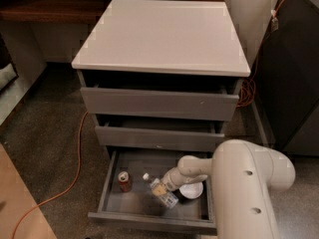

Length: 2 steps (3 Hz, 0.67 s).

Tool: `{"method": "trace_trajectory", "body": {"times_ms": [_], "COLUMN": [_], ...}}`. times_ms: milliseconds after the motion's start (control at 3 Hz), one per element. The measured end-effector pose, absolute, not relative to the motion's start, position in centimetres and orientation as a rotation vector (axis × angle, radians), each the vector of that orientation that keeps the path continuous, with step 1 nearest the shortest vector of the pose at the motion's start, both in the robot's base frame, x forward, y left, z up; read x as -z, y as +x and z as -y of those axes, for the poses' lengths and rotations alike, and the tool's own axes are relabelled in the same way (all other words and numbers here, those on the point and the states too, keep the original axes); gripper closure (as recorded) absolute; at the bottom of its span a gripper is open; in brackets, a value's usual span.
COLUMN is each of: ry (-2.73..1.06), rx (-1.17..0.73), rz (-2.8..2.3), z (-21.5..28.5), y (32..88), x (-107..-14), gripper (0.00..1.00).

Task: Pick blue plastic bottle from bottom drawer and place on counter

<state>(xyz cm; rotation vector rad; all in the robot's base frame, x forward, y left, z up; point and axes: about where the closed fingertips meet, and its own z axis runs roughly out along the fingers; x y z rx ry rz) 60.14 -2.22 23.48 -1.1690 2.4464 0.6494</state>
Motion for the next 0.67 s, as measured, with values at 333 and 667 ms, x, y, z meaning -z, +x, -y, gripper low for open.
{"method": "trace_trajectory", "body": {"times_ms": [333,667], "ry": [-1.251,-1.306], "rx": [-0.709,-0.769], "rz": [-2.291,-2.140], "z": [2.3,2.2], "y": [60.2,59.4], "x": [-27.9,-32.1], "gripper": [1.00,1.00]}}
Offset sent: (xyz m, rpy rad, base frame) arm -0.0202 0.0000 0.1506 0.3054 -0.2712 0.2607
